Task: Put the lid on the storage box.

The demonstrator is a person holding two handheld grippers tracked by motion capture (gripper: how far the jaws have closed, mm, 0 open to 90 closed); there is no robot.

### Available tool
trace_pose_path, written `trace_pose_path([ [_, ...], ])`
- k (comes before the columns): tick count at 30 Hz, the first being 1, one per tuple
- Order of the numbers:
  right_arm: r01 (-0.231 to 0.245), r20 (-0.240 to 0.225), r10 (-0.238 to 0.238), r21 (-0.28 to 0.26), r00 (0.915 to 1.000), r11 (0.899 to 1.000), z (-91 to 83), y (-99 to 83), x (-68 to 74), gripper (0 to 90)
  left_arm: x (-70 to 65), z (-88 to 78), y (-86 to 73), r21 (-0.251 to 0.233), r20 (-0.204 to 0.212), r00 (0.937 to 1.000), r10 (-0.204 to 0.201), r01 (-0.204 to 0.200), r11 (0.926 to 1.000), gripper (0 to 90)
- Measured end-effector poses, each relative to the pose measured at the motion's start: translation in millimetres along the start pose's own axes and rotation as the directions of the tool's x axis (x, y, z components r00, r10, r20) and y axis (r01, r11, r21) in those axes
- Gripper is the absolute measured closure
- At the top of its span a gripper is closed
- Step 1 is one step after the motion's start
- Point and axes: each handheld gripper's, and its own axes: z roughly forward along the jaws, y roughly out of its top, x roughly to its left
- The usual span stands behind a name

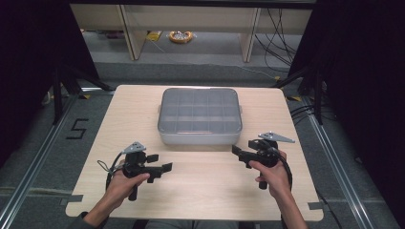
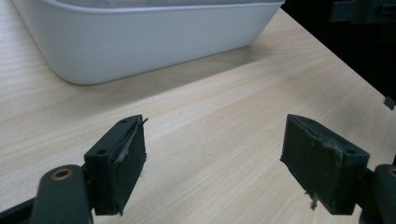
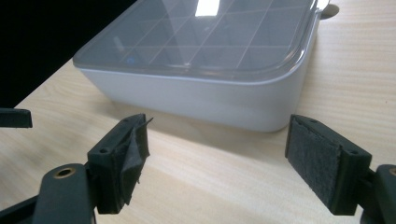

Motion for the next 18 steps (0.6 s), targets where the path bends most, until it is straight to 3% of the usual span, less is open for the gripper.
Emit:
trace_pose_path([
  [1,0.0,-0.009,0.0,-0.02,1.0,1.0,1.3,-1.6,0.1,22.3,0.0,-0.7,-1.8,0.002,-0.006,1.0,0.003,-0.003,1.0,21.1],
  [2,-0.021,-0.002,0.021,-0.001,0.9998,1.0,-0.6,-3.0,2.8,21.9,0.0,-1.4,-3.5,0.006,-0.005,1.0,0.005,-0.005,1.0,21.1],
  [3,0.008,0.0,-0.008,-0.012,1.0,1.0,0.8,-4.3,1.0,21.6,-0.2,-2.1,-5.2,0.01,-0.004,1.0,0.005,-0.005,0.9999,21.1],
  [4,0.0,-0.011,0.0,-0.008,0.9999,1.0,-0.4,-5.6,2.1,21.4,-0.2,-2.7,-6.8,0.011,-0.001,1.0,0.009,-0.009,0.9999,21.1],
  [5,-0.039,-0.025,0.039,0.003,0.9989,0.999,-1.8,-7.5,6.5,21.2,-0.6,-3.1,-8.6,0.01,0.004,1.0,0.006,-0.006,0.9999,21.1],
  [6,0.004,-0.022,-0.004,-0.007,0.9998,1.0,-1.4,-9.8,4.8,20.7,-0.5,-4.0,-9.8,0.016,0.008,0.9999,0.011,-0.011,0.9998,21.1],
  [9,-0.004,-0.027,0.004,0.004,0.9996,1.0,-2.7,-11.8,7.9,20.5,-1.1,-6.7,-13.1,0.02,0.013,0.9997,0.022,-0.022,0.9996,21.0],
  [10,-0.034,-0.031,0.034,0.009,0.9989,0.999,-3.6,-14.2,11.5,19.9,-1.8,-7.2,-14.1,0.016,0.012,0.9998,0.016,-0.017,0.9997,21.0],
  [12,-0.043,-0.024,0.044,0.034,0.9987,0.998,-5.0,-16.6,13.7,19.8,-2.5,-7.5,-16.0,0.015,0.014,0.9998,0.017,-0.017,0.9998,20.9],
  [14,0.014,-0.028,-0.014,0.024,0.9995,1.0,-4.4,-19.4,11.0,19.7,-2.8,-8.3,-17.7,0.027,0.018,0.9995,0.024,-0.024,0.9993,20.9],
  [15,0.007,-0.048,-0.007,0.014,0.9988,1.0,-3.9,-22.8,12.3,19.6,-4.1,-8.6,-19.2,0.025,0.01,0.9997,0.022,-0.022,0.9994,20.9],
  [18,0.012,-0.047,-0.011,0.029,0.9988,0.999,-4.7,-25.6,13.3,19.6,-5.7,-8.7,-20.7,0.025,0.019,0.9997,0.017,-0.018,0.9995,20.9],
])
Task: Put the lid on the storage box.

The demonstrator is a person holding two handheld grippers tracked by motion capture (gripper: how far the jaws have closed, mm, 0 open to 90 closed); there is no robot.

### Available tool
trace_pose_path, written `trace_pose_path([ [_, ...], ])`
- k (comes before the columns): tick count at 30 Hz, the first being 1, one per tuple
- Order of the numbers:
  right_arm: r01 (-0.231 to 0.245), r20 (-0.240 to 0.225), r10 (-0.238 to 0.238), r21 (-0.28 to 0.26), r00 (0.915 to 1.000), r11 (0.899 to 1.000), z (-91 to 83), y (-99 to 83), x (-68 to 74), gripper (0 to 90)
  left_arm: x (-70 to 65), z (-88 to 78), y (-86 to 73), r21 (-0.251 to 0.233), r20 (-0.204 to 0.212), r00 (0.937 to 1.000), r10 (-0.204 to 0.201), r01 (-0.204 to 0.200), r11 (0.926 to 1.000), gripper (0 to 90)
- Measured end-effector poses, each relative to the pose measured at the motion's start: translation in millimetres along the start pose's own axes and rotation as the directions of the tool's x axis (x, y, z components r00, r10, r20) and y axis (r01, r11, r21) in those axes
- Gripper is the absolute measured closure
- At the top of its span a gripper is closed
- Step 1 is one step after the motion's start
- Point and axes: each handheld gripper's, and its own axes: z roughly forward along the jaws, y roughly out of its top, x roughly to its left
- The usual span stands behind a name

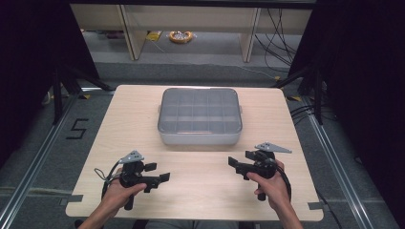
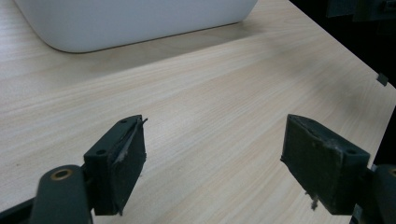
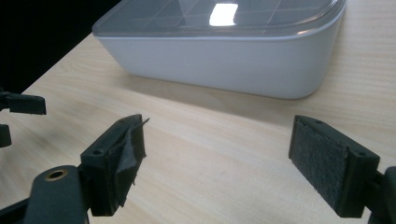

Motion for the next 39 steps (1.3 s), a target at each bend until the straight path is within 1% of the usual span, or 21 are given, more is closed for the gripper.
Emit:
trace_pose_path([
  [2,0.0,0.014,-0.001,0.016,0.9999,1.0,-0.8,-2.7,1.7,19.6,-0.9,-0.7,-1.1,0.01,0.0,1.0,0.009,-0.009,0.9999,20.9],
  [3,-0.036,0.011,0.035,0.025,0.9993,0.999,-1.3,-4.3,4.8,19.5,-1.5,-1.0,-2.1,0.015,-0.004,0.9998,0.018,-0.017,0.9997,20.9],
  [4,0.012,0.006,-0.012,0.015,0.9999,1.0,-0.4,-6.2,1.5,19.4,-2.2,-0.9,-2.8,0.017,0.002,0.9999,0.015,-0.015,0.9997,20.9],
  [5,0.015,0.007,-0.015,0.024,0.9999,1.0,-0.7,-7.9,1.9,19.4,-3.3,-0.4,-4.0,0.011,0.004,0.9999,0.011,-0.011,0.9999,21.0],
  [6,0.007,-0.008,-0.007,0.013,0.9999,1.0,0.0,-10.2,2.6,19.4,-4.1,-0.6,-5.0,0.015,0.004,0.9999,0.012,-0.012,0.9998,21.1],
  [7,0.003,0.001,-0.003,0.016,1.0,1.0,1.2,-12.6,3.1,19.4,-4.4,-1.0,-5.9,0.02,0.004,0.9998,0.02,-0.02,0.9996,21.1],
  [9,0.014,-0.006,-0.014,0.036,0.9999,0.999,0.0,-15.5,2.8,19.3,-6.6,-0.5,-8.6,0.023,0.003,0.9998,0.02,-0.02,0.9995,21.2],
  [10,-0.026,-0.007,0.027,0.039,0.9996,0.999,-0.2,-18.8,6.7,19.3,-7.6,-0.7,-9.7,0.034,0.001,0.9997,0.025,-0.025,0.9991,21.2],
  [11,0.025,0.003,-0.025,0.033,0.9997,0.999,0.4,-20.1,3.0,19.3,-9.1,0.0,-11.2,0.033,0.002,0.9997,0.025,-0.025,0.9991,21.2],
  [14,0.028,0.004,-0.028,0.05,0.9996,0.998,-1.4,-24.9,2.5,19.4,-11.8,0.6,-13.9,0.044,0.011,0.9994,0.034,-0.034,0.9984,21.2],
  [15,-0.011,0.0,0.011,0.063,0.9999,0.998,-2.2,-27.0,5.2,19.4,-12.4,-0.1,-14.6,0.052,0.009,0.999,0.043,-0.043,0.9977,21.2],
  [16,0.023,-0.008,-0.023,0.049,0.9997,0.999,-1.8,-28.2,2.4,19.4,-13.8,0.1,-15.6,0.051,0.015,0.9991,0.041,-0.041,0.9978,21.2],
  [17,-0.025,-0.01,0.026,0.06,0.9996,0.998,-3.2,-30.3,5.9,19.4,-15.3,0.0,-16.5,0.053,0.017,0.9988,0.045,-0.046,0.9975,21.2],
  [18,0.019,-0.008,-0.019,0.054,0.9998,0.998,-3.5,-31.9,2.0,19.5,-16.9,0.1,-17.5,0.049,0.019,0.9989,0.042,-0.043,0.9979,21.3],
  [19,0.012,-0.025,-0.011,0.055,0.9996,0.998,-4.4,-33.7,2.2,19.5,-17.3,-0.6,-18.2,0.056,0.021,0.9983,0.053,-0.055,0.9969,21.3],
  [20,0.006,-0.017,-0.005,0.062,0.9998,0.998,-5.9,-35.3,3.0,19.7,-19.6,-0.5,-19.3,0.044,0.014,0.9989,0.045,-0.046,0.998,21.3],
  [28,0.034,-0.058,-0.029,0.076,0.9979,0.997,-12.6,-48.1,8.6,19.9,-26.3,-3.5,-25.2,0.062,0.023,0.997,0.073,-0.075,0.9953,21.3],
  [29,0.01,-0.056,-0.005,0.086,0.9984,0.996,-12.4,-50.6,11.7,19.9,-27.4,-3.7,-25.9,0.066,0.027,0.997,0.073,-0.074,0.9951,21.3],
  [30,0.034,-0.061,-0.029,0.088,0.9977,0.996,-13.7,-52.9,10.6,19.8,-28.1,-3.4,-27.4,0.06,0.027,0.9968,0.076,-0.077,0.9952,21.3],
  [38,0.057,-0.063,-0.051,0.098,0.9967,0.994,-18.9,-62.0,14.9,19.9,-36.7,-6.8,-34.6,0.075,0.036,0.996,0.081,-0.084,0.9936,21.4],
  [39,0.024,-0.075,-0.016,0.112,0.997,0.993,-19.9,-64.5,18.7,19.9,-37.1,-6.6,-35.7,0.062,0.04,0.9956,0.085,-0.087,0.9943,21.4],
])
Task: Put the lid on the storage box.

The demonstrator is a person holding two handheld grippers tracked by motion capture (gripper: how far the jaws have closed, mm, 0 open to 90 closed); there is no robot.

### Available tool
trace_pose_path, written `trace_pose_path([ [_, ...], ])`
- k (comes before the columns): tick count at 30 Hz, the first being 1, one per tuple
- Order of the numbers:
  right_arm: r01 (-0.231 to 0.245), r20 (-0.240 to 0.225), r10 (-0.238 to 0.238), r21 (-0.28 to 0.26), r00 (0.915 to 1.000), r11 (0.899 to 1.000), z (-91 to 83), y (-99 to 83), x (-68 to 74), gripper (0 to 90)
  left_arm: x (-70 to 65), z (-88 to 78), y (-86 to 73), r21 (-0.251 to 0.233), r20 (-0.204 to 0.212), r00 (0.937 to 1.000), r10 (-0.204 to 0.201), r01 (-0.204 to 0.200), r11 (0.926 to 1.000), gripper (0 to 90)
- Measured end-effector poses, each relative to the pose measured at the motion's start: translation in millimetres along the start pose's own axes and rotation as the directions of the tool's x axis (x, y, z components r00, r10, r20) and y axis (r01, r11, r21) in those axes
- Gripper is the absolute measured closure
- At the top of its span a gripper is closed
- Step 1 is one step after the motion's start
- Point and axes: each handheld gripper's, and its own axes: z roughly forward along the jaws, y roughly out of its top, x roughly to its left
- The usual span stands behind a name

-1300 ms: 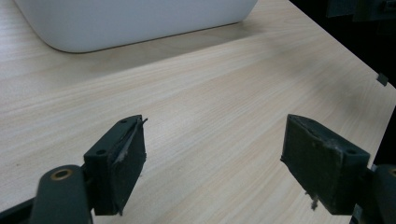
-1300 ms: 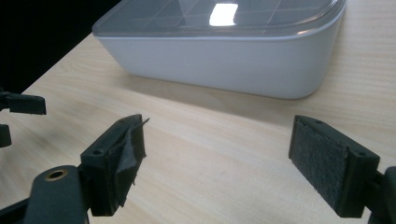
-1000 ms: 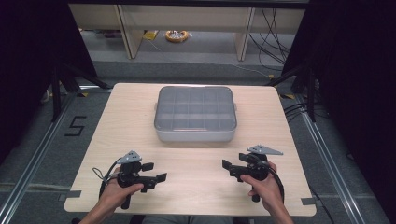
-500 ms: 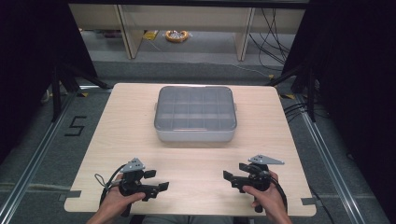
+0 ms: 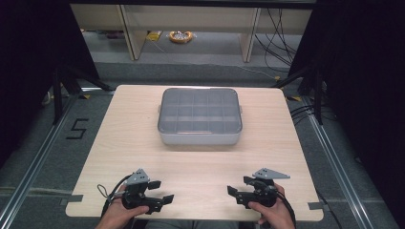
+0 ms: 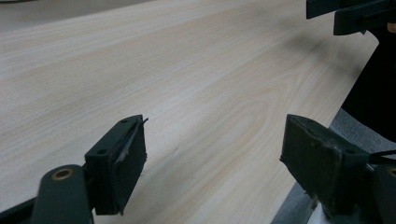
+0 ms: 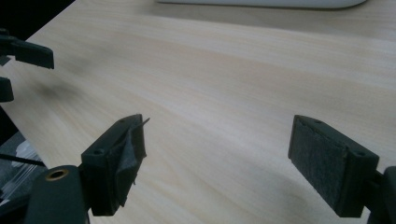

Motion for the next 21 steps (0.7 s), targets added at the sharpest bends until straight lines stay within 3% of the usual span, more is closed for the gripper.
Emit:
trace_pose_path([
  [3,0.052,0.014,-0.052,-0.002,0.9986,0.999,-0.8,-4.0,-0.3,19.9,-2.6,-2.0,-1.9,0.001,0.003,1.0,0.003,-0.003,1.0,21.4],
  [4,0.001,0.01,-0.001,0.026,0.9999,1.0,-2.7,-5.9,4.5,19.9,-3.2,-2.6,-2.4,0.004,0.002,1.0,0.003,-0.003,1.0,21.4],
  [5,0.04,-0.002,-0.04,0.011,0.9992,0.999,-2.0,-6.6,2.3,19.9,-4.2,-3.0,-2.9,0.007,0.002,1.0,0.001,-0.001,1.0,21.4],
  [6,0.049,0.006,-0.049,0.007,0.9988,0.999,-3.4,-7.9,3.4,19.9,-4.8,-2.8,-4.1,-0.002,0.005,1.0,0.004,-0.004,1.0,21.4],
  [8,0.04,-0.016,-0.04,0.011,0.9991,0.999,-5.7,-11.5,7.0,19.8,-6.4,-4.4,-5.4,0.014,0.001,0.9999,0.01,-0.01,0.9998,21.4],
  [11,0.057,-0.013,-0.056,0.01,0.9983,0.998,-7.1,-14.8,7.8,19.8,-9.4,-4.9,-7.4,0.016,0.009,0.9999,0.011,-0.011,0.9998,21.4],
  [12,0.032,-0.01,-0.032,0.017,0.9995,0.999,-8.2,-16.9,10.9,19.8,-11.0,-4.4,-8.4,0.007,0.01,0.9999,0.002,-0.003,1.0,21.4],
  [14,0.058,-0.006,-0.058,0.022,0.9983,0.998,-9.4,-20.1,10.4,19.8,-13.3,-5.4,-10.0,0.014,0.011,0.9999,0.006,-0.006,0.9999,21.4],
  [15,0.024,-0.014,-0.023,0.019,0.9996,1.0,-9.9,-22.7,13.9,19.8,-13.5,-5.8,-10.5,0.02,0.016,0.9998,0.013,-0.013,0.9997,21.4],
  [17,0.061,-0.017,-0.061,0.014,0.998,0.998,-11.1,-25.6,12.5,19.8,-16.3,-6.2,-12.2,0.015,0.007,0.9999,0.014,-0.014,0.9998,21.4],
  [20,0.078,-0.012,-0.078,0.03,0.9969,0.996,-12.8,-30.2,14.5,19.8,-21.0,-7.6,-14.4,0.021,0.022,0.9997,0.006,-0.007,0.9998,21.4],
  [21,0.085,0.006,-0.085,0.049,0.9964,0.995,-13.7,-31.3,14.6,19.8,-21.0,-8.6,-14.5,0.027,0.022,0.9995,0.023,-0.024,0.9994,21.4],
])
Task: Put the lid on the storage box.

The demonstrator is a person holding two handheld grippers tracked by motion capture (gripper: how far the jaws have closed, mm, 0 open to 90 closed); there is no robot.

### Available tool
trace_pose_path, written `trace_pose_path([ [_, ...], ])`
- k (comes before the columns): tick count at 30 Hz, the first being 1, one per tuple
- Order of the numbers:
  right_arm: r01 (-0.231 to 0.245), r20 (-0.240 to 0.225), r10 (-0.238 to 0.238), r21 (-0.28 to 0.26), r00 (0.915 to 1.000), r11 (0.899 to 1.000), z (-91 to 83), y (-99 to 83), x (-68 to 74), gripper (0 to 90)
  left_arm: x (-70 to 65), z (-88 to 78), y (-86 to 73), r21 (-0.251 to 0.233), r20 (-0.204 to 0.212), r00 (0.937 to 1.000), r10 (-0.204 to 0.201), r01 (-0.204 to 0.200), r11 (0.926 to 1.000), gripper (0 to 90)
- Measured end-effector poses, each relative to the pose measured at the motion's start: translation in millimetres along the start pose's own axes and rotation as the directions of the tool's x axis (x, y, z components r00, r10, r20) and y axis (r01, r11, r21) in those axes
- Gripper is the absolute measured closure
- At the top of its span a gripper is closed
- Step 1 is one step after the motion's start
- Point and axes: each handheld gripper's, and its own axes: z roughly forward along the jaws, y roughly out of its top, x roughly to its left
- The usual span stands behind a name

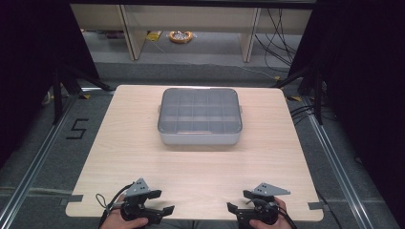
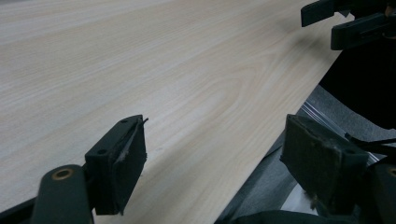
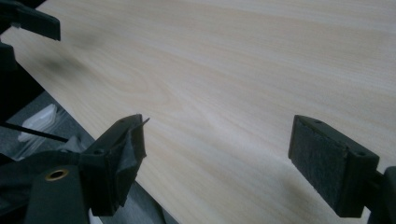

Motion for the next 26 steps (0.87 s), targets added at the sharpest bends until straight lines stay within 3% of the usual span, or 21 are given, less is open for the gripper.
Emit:
trace_pose_path([
  [2,-0.008,-0.004,0.008,0.005,1.0,1.0,-1.9,-2.4,1.7,19.8,-2.7,-0.7,-1.1,-0.009,0.002,0.9998,-0.019,0.019,0.9998,21.4],
  [4,-0.011,-0.025,0.011,-0.013,0.9996,1.0,-3.0,-5.3,3.6,19.7,-2.9,-1.0,-2.4,-0.02,0.009,0.9999,-0.006,0.006,0.9998,21.4],
  [6,0.014,0.0,-0.014,-0.008,0.9999,1.0,-4.9,-5.7,3.1,19.7,-2.9,-1.6,-2.8,-0.012,0.011,0.9999,-0.001,0.001,0.9999,21.4],
  [12,-0.024,-0.018,0.024,0.0,0.9995,1.0,-3.7,-8.3,6.0,19.8,-1.3,-1.5,-2.8,-0.007,0.001,1.0,-0.007,0.007,0.9999,21.5],
  [13,-0.023,-0.019,0.023,0.0,0.9995,1.0,-3.6,-8.3,6.0,19.8,-1.7,-1.1,-3.0,-0.011,-0.002,0.9999,-0.012,0.012,0.9999,21.5],
  [14,0.016,-0.006,-0.016,-0.005,0.9999,1.0,-3.8,-7.8,3.5,19.8,-1.6,-1.0,-3.0,-0.011,0.0,0.9999,-0.011,0.011,0.9999,21.4],
  [16,0.015,-0.005,-0.015,0.001,0.9999,1.0,-4.2,-7.7,3.5,19.8,-1.6,-0.8,-2.9,-0.01,0.0,0.9999,-0.011,0.011,0.9999,21.5],
  [17,-0.019,-0.014,0.019,0.004,0.9997,1.0,-3.8,-8.2,5.7,19.8,-1.5,-0.7,-3.0,-0.01,0.001,0.9999,-0.011,0.011,0.9999,21.5],
  [18,-0.025,-0.015,0.025,0.01,0.9996,1.0,-3.4,-8.2,5.8,19.8,-1.3,-0.4,-3.2,-0.012,0.006,0.9999,-0.012,0.012,0.9999,21.5],
  [20,0.005,-0.023,-0.005,0.004,0.9997,1.0,-2.7,-7.6,2.6,19.8,-0.5,-1.5,-2.7,0.003,0.001,0.9999,-0.016,0.016,0.9999,21.5],
  [23,0.004,-0.018,-0.004,0.018,0.9998,1.0,-3.6,-7.4,2.8,19.8,-0.4,-1.7,-2.5,0.001,-0.002,0.9999,-0.015,0.015,0.9999,21.5],
  [26,0.01,-0.005,-0.01,0.0,0.9999,1.0,-3.6,-7.9,2.7,19.8,-0.5,-1.3,-2.6,0.001,0.002,0.9999,-0.013,0.013,0.9999,21.5],
])
